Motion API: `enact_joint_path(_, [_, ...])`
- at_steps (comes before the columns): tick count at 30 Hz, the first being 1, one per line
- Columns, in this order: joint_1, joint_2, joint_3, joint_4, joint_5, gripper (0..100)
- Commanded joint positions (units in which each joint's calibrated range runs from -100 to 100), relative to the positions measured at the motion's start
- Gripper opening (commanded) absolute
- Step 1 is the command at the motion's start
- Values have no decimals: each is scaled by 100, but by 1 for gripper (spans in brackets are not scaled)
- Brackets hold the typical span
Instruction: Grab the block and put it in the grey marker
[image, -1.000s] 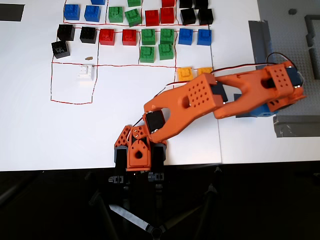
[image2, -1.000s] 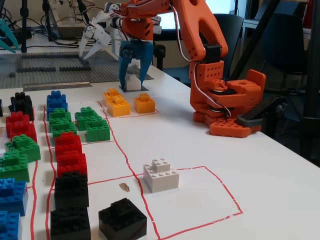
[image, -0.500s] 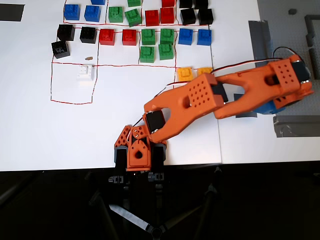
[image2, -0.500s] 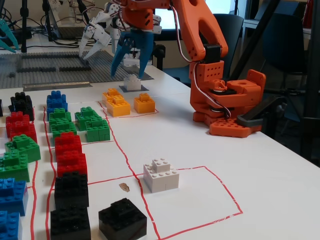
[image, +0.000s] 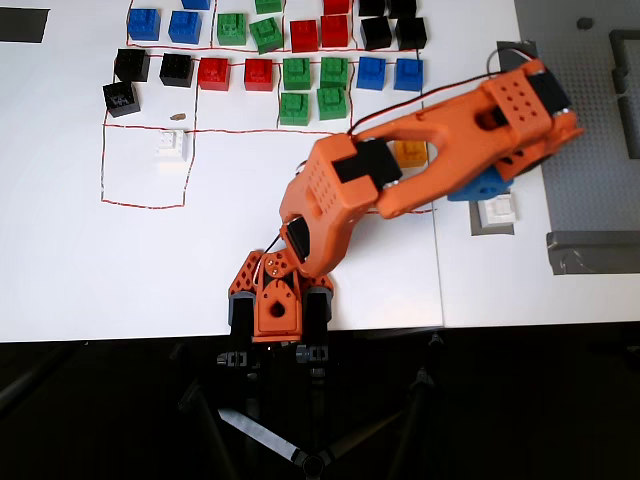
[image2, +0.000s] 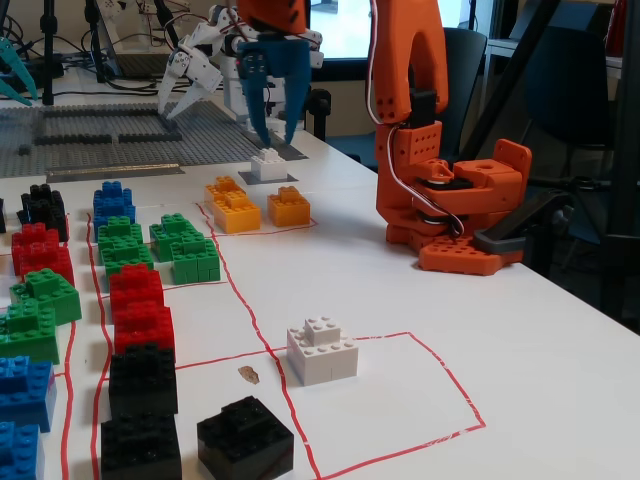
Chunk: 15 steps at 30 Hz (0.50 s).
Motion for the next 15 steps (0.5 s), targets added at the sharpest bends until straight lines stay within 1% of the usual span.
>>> enact_joint_path(1, [-1039,-1306,456,-88,-669,5])
enact_joint_path(8, [-2935,-1833,928,-195,-1758,1])
enact_joint_path(15, [-4400,-1868,765,-40,-2491,0])
